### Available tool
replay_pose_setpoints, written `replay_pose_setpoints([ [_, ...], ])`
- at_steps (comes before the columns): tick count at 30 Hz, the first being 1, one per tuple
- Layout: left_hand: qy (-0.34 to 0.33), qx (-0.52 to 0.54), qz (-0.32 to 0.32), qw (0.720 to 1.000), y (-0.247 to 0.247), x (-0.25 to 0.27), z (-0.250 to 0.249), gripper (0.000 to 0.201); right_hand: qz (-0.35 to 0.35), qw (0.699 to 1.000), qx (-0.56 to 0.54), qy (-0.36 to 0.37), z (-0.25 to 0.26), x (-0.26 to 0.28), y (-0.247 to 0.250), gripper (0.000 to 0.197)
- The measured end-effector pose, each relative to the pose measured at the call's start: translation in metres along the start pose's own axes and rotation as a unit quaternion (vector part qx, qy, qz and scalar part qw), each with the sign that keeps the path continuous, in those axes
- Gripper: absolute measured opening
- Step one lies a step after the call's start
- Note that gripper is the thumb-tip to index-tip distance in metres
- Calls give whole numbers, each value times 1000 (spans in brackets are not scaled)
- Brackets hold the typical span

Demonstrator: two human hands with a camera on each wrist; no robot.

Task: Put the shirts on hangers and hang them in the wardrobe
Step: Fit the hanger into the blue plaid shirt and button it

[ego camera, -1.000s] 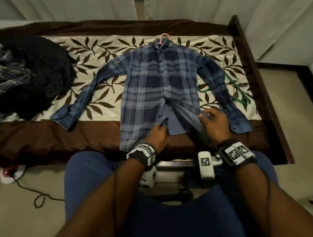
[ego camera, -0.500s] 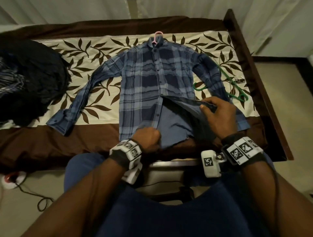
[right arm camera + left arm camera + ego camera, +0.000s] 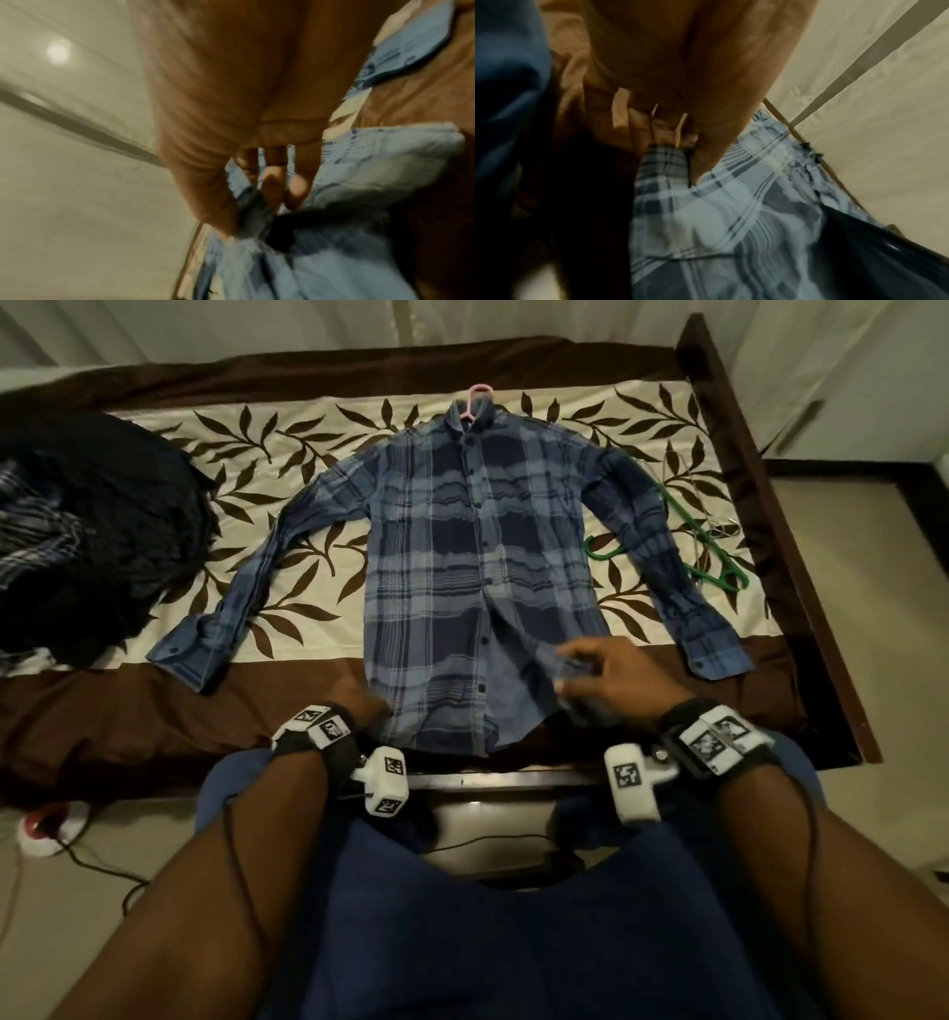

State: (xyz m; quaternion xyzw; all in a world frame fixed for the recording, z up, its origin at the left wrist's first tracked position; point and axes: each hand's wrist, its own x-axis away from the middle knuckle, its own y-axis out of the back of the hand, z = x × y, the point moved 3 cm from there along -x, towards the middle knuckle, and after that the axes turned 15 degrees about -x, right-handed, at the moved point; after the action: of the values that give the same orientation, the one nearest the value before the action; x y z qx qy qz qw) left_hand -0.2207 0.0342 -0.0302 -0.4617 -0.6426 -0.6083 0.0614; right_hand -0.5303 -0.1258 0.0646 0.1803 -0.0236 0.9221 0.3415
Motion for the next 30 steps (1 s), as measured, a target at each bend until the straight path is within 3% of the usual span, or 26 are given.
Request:
replay_pose_setpoints([
  [2,5,109,-6,994,12,-1,6,32,-27,991,-118,53,6,0,10,43],
  [3,11,154,-8,988,19,2,8,29,-12,993,-100,56,2,-4,14,59],
  [5,17,195,4,981,30,11,11,20,9,991,131,-18,-25,-19,21,99],
  [7,12,195,24,981,35,26,8,12,-12,936,324,-135,-59,-30,23,116],
  [8,6,192,29,981,35,30,7,14,-31,914,370,-165,-72,-33,20,113],
  [10,-13,195,42,980,36,42,3,15,-56,898,411,-148,-84,-38,13,90],
  [14,-28,196,55,979,51,63,2,14,-54,909,392,-130,-61,-37,28,41],
  [16,-46,201,76,976,67,74,2,3,-14,903,402,-151,-33,-29,44,30],
  [19,-60,216,70,972,89,81,13,20,-13,902,416,-110,16,-12,70,32],
  [21,-58,149,58,985,97,81,21,9,-25,889,452,-63,36,-1,78,42],
  [23,-37,4,68,997,95,80,24,9,25,864,500,-62,34,3,72,44],
  [25,-39,-143,76,986,87,79,23,17,106,820,547,-131,10,1,61,36],
  [27,-59,-290,2,955,79,81,13,23,177,780,565,-202,-14,2,46,28],
  [29,-114,-348,-98,926,70,86,-10,27,192,789,547,-205,-26,-2,32,27],
  [30,-152,-335,-98,925,61,88,-24,28,171,815,522,-182,-30,-6,28,25],
])
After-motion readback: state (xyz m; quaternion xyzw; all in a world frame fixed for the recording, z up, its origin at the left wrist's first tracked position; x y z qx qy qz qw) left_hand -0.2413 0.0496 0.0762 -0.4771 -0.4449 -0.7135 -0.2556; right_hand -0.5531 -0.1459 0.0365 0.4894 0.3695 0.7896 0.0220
